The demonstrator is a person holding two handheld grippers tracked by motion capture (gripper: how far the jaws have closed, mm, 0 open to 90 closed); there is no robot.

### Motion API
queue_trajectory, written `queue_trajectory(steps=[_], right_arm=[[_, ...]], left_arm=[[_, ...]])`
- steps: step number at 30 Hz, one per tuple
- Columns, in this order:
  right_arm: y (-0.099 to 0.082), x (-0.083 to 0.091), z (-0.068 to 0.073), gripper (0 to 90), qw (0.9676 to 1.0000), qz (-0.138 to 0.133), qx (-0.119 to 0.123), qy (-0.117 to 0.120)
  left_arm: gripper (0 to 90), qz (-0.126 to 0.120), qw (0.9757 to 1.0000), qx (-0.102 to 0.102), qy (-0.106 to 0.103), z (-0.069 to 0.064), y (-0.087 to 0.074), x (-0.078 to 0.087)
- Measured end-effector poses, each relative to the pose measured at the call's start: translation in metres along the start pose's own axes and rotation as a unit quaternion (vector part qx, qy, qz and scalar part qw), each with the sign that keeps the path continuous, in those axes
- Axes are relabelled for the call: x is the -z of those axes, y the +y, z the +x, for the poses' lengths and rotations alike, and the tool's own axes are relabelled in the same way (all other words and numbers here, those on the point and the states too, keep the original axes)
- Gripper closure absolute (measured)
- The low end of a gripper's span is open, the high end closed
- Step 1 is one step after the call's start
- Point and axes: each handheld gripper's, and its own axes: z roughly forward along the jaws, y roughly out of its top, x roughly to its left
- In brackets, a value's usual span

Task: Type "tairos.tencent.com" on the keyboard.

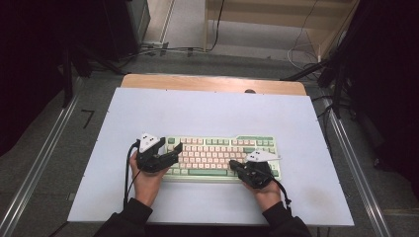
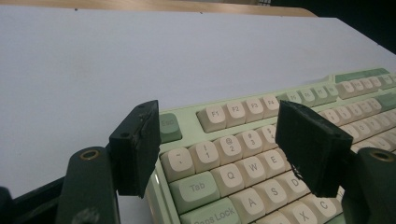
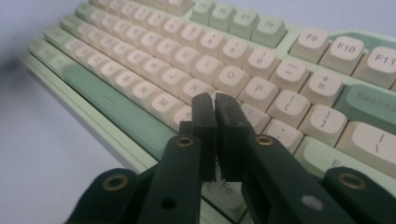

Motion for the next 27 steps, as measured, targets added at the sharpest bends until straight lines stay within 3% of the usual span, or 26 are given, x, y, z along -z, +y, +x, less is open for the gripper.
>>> queue_trajectory(steps=[5, 10, 17, 23, 27], right_arm=[[0.005, 0.007, -0.006, 45.0, 0.9992, -0.025, -0.030, 0.002], [0.008, 0.009, -0.014, 26.6, 0.9976, -0.039, -0.057, -0.009], [0.012, 0.006, -0.020, 18.7, 0.9965, -0.038, -0.068, -0.032], [0.017, 0.003, -0.020, 19.0, 0.9963, -0.038, -0.071, -0.031], [0.019, 0.000, -0.019, 19.3, 0.9966, -0.035, -0.069, -0.030]], left_arm=[[32.4, 0.002, 1.0000, -0.003, -0.003, 0.000, -0.001, 0.001], [36.8, 0.004, 0.9999, -0.005, -0.014, -0.001, -0.003, 0.003], [45.9, 0.012, 0.9993, -0.012, -0.032, -0.004, -0.008, 0.007], [69.3, 0.019, 0.9973, -0.017, -0.068, -0.007, -0.012, 0.012], [85.2, 0.036, 0.9945, -0.027, -0.095, -0.011, -0.014, 0.011]])
